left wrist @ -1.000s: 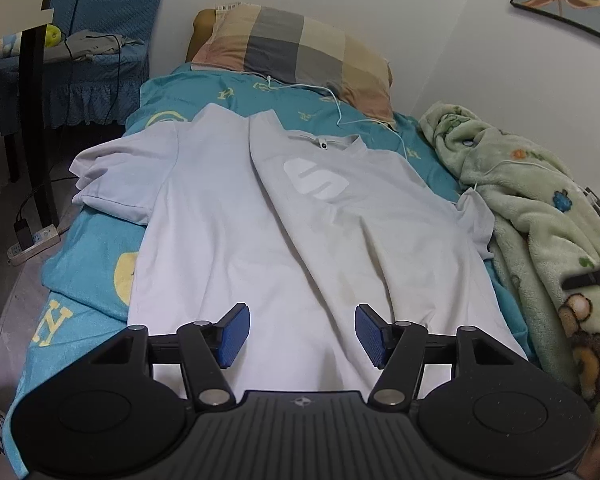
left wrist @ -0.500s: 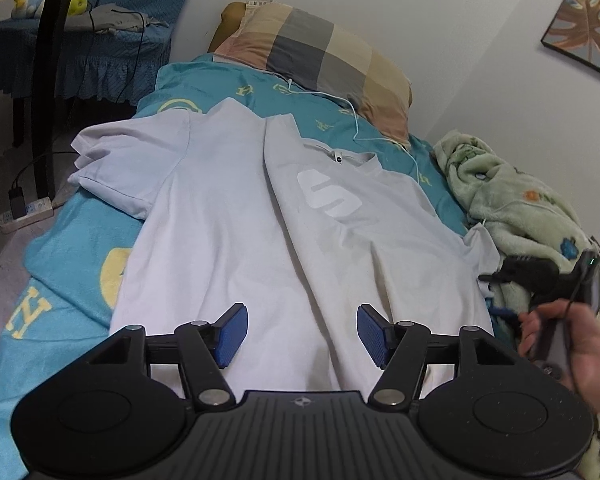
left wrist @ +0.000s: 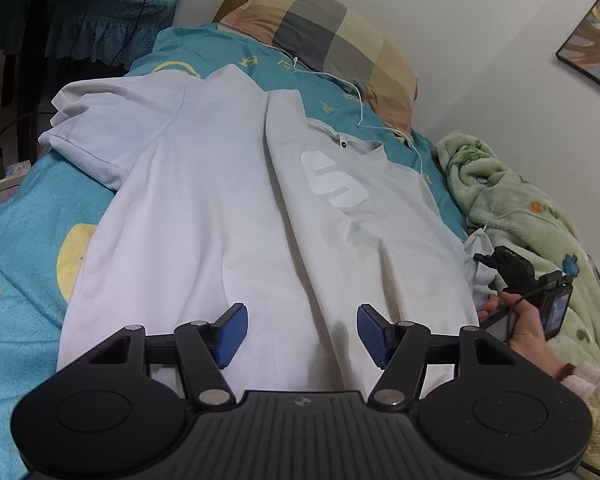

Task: Fold clothes
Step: 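Grasp the sleeve with the right gripper, fold it over the shirt body, release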

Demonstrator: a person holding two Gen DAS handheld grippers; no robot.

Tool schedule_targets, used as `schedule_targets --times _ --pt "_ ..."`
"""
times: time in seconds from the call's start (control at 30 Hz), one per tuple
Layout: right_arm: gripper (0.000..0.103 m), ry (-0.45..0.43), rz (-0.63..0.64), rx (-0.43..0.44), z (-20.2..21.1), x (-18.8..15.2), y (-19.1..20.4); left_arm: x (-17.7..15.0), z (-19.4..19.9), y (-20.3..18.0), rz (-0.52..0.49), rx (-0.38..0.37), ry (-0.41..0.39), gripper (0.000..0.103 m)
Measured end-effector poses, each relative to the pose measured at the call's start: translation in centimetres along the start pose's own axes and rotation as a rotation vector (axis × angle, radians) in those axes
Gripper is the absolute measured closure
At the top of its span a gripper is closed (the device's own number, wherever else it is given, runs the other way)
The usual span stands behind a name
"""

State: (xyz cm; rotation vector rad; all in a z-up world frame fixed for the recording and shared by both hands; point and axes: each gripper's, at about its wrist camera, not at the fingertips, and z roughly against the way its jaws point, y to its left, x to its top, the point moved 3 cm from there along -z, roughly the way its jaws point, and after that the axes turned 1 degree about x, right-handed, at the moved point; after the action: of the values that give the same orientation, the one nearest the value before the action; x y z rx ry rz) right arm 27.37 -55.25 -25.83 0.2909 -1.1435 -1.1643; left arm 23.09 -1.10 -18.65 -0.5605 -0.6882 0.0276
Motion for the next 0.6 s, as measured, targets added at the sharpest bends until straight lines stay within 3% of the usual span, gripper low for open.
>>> schedule_targets --times 0.03,0.07,0.13,0.3,0.4,0.5,0.6 --pt "0.049 0.003 0.029 0.0 -0.3 0.0 0.4 0.1 -0.1 0.1 0.002 -0.003 -0.003 0.04" --pt "0.068 0.008 0.058 -0.004 -0.4 -0.1 0.8 0.2 -0.1 0.1 0.0 -0.003 -0.006 0.04" --pt "0.091 0.023 0.114 -0.024 -0.5 0.0 1.6 0.4 -0.2 0.1 -0.003 -0.002 -0.013 0.04" --pt "0.092 -0.066 0.33 -0.032 2.2 0.3 6.7 0.9 0.5 0.3 0.014 -0.002 -0.039 0.04" --pt "0.092 -0.124 0.438 0.01 4.7 -0.2 11.3 1.6 1.6 0.5 0.034 -0.009 -0.079 0.04" --pt "0.092 -0.112 0.566 0.125 7.0 -3.0 16.3 2.4 2.9 0.8 0.056 -0.017 -0.118 0.04" --pt "0.092 -0.044 0.734 0.218 8.4 -8.6 20.5 3.0 3.6 1.3 0.078 -0.024 -0.148 0.04"
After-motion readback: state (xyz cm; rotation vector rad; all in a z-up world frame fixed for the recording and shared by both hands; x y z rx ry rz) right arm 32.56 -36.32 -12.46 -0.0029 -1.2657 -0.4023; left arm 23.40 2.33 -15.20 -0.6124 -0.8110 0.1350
